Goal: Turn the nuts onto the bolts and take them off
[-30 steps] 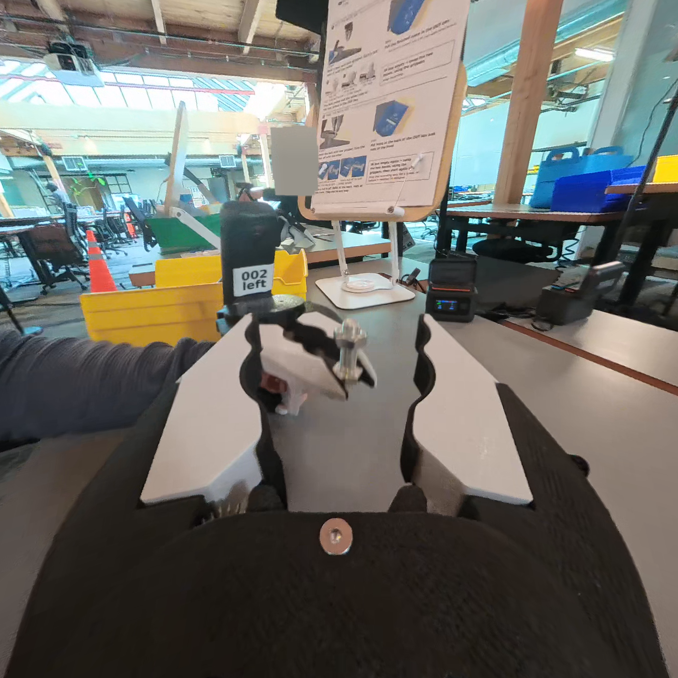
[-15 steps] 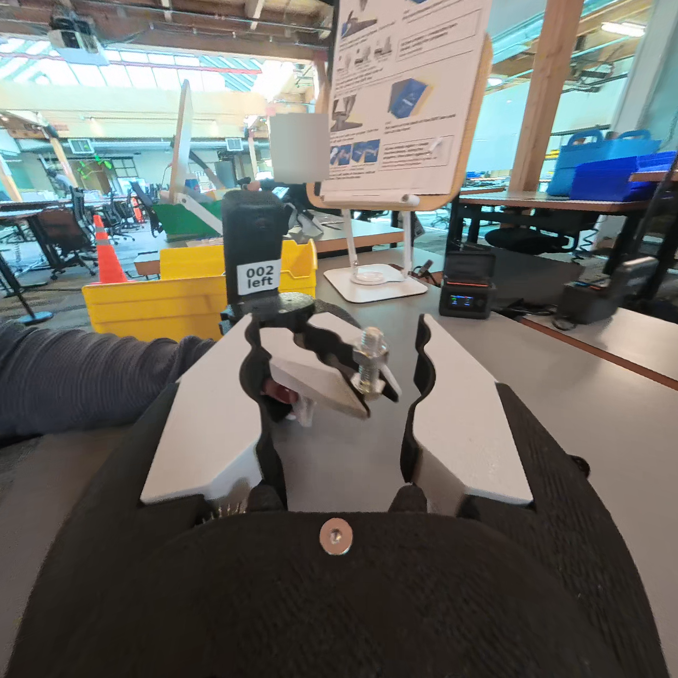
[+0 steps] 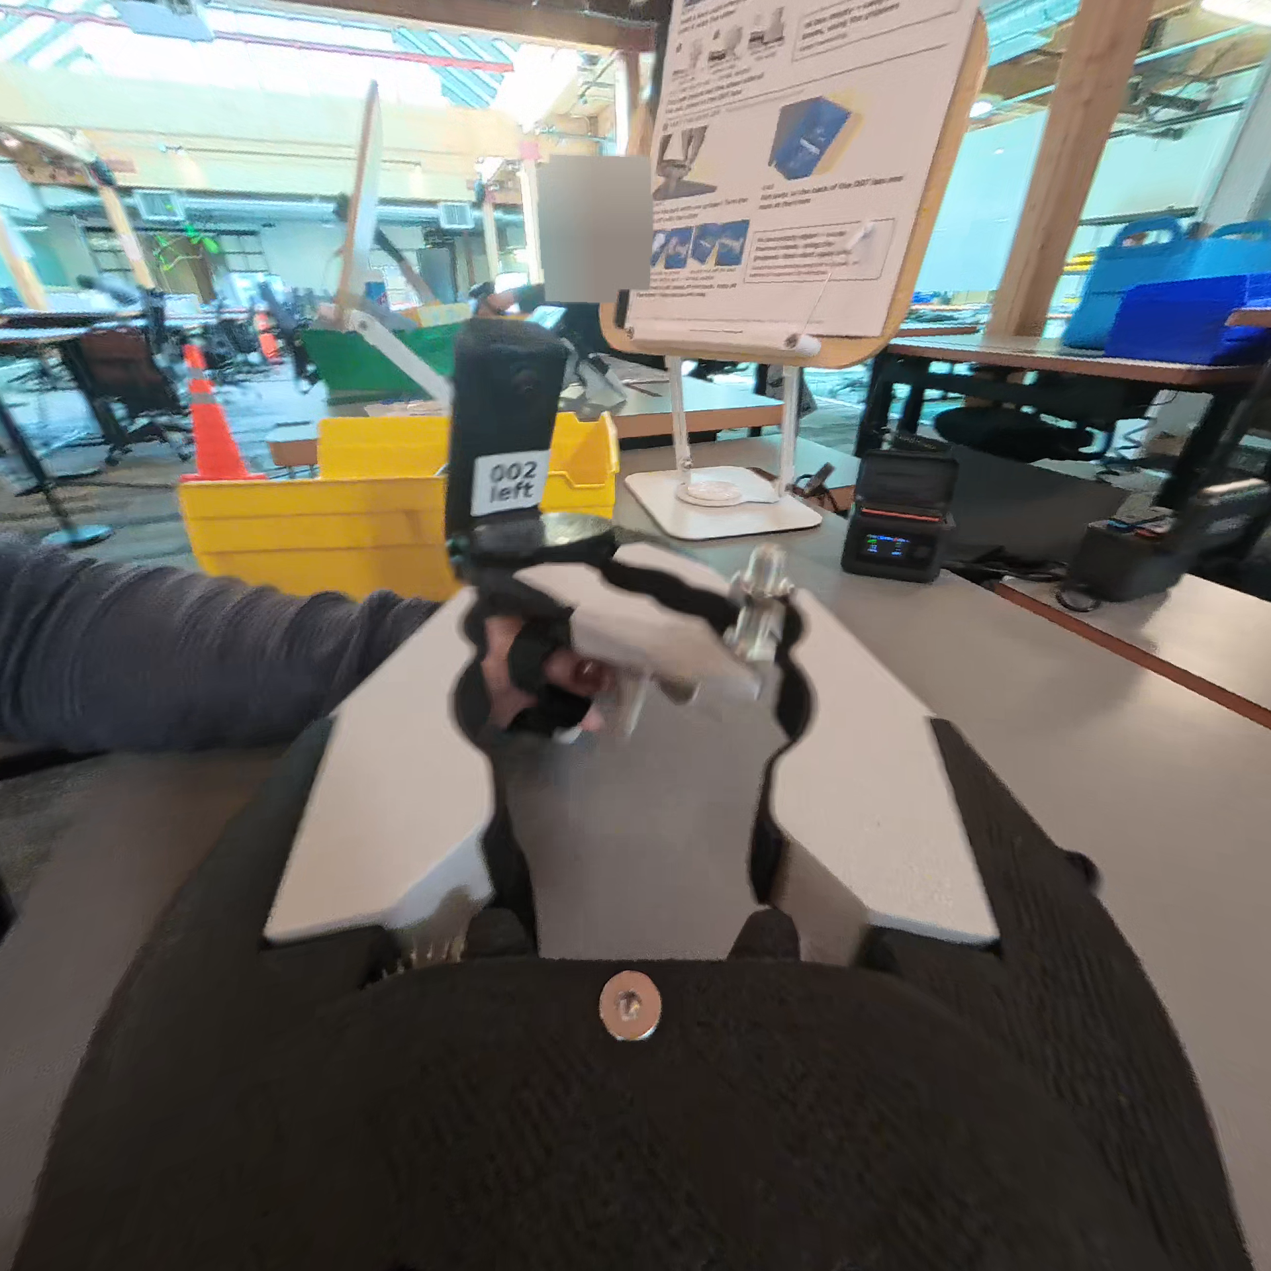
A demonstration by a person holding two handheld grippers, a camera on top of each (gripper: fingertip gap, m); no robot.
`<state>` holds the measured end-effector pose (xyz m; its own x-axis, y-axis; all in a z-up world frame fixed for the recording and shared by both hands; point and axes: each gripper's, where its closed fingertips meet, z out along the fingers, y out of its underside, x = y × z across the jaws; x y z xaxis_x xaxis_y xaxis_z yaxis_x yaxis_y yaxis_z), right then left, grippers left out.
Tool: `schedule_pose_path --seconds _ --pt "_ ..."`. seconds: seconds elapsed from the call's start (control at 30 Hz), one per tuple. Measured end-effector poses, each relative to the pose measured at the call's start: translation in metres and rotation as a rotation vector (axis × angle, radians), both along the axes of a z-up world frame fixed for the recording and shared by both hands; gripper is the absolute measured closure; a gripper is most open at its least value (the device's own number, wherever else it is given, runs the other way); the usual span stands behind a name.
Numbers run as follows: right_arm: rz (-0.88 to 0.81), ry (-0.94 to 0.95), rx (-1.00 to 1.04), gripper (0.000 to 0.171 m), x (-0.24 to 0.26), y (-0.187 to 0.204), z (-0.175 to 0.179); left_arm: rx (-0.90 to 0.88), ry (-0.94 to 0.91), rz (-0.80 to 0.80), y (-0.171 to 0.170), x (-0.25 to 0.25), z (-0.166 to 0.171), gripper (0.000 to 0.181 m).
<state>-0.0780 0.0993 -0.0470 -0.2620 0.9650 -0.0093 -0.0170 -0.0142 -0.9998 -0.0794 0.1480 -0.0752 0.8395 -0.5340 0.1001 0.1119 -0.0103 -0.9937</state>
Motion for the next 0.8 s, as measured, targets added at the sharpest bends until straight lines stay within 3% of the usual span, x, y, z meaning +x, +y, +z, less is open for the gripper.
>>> schedule_pose_path --seconds 0.03,0.13,0.23,0.37,0.43,0.5,0.63,0.73,0.8 --pt "0.032 0.002 -0.005 0.106 0.009 -0.001 0.002 -0.007 -0.020 0.058 0.002 -0.015 0.001 0.166" --pt "-0.049 0.038 -0.048 0.084 0.011 0.017 0.008 0.022 -0.046 0.002 -0.002 -0.011 0.008 0.166" --pt "-0.034 0.013 -0.060 0.069 -0.004 0.006 0.003 0.010 0.045 -0.117 -0.007 0.025 0.002 0.166" --pt "0.027 -0.022 -0.032 0.064 -0.007 -0.011 -0.004 -0.005 0.037 -0.067 -0.004 0.016 -0.001 0.166" --pt "0.044 -0.006 -0.053 0.082 0.005 -0.005 0.000 -0.022 -0.013 0.058 0.001 -0.015 0.000 0.166" --pt "-0.021 0.016 -0.072 0.071 0.006 0.011 0.004 0.003 -0.051 0.024 -0.002 -0.017 0.007 0.166" --pt "-0.028 0.011 -0.068 0.055 -0.006 0.005 0.001 -0.021 0.043 -0.150 -0.010 0.032 0.000 0.166" --pt "0.044 -0.005 -0.045 0.052 -0.006 -0.014 -0.002 -0.031 0.021 -0.095 -0.003 0.023 -0.002 0.166" --pt "0.093 -0.031 -0.032 0.061 0.003 -0.017 -0.004 -0.037 0.034 -0.033 -0.003 0.006 -0.005 0.166"
